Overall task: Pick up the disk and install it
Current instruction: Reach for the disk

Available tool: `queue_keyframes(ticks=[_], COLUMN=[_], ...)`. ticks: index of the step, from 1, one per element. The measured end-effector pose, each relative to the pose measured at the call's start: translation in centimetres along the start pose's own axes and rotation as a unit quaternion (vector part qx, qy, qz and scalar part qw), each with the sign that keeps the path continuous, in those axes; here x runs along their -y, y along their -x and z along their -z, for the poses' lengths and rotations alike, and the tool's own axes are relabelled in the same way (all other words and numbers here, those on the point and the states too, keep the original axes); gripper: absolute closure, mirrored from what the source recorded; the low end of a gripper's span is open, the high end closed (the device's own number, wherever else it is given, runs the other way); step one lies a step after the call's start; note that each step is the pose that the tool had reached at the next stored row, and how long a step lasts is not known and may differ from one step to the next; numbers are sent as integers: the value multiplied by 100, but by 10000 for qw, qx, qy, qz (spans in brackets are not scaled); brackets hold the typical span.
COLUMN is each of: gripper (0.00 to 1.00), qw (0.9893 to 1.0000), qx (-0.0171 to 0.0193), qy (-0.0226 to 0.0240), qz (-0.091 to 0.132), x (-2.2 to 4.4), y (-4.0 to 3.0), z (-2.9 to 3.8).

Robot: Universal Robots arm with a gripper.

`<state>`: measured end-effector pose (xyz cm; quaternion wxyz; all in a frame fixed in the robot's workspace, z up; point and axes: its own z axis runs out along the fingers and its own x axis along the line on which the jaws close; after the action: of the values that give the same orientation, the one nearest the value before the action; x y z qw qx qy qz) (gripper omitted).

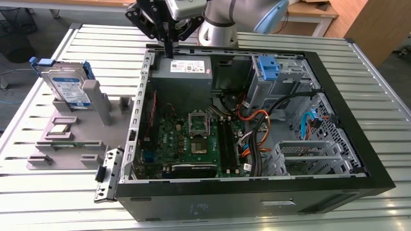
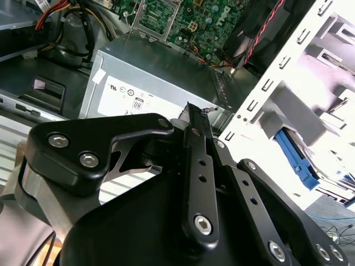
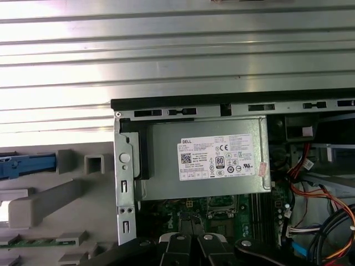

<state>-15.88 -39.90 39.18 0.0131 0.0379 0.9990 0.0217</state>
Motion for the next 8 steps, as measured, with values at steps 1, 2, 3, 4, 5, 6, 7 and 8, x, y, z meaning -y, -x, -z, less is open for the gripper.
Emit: queue_keyframes(ticks=[1, 2, 3, 4, 5, 6, 7, 8], gripper=[90, 90, 90, 90, 90, 90, 90, 90], qw=[10000, 10000, 10000, 10000, 10000, 10000, 10000, 10000], qx=[0, 0, 1, 1, 1, 1, 1, 1], qy=[0, 0, 0, 0, 0, 0, 0, 1], qz=[0, 0, 0, 0, 0, 0, 0, 0], x=[1, 1, 2, 3, 4, 5, 5, 6], y=[-8, -18, -29, -40, -51, -61, -70, -78], z=[0, 0, 0, 1, 1, 1, 2, 2])
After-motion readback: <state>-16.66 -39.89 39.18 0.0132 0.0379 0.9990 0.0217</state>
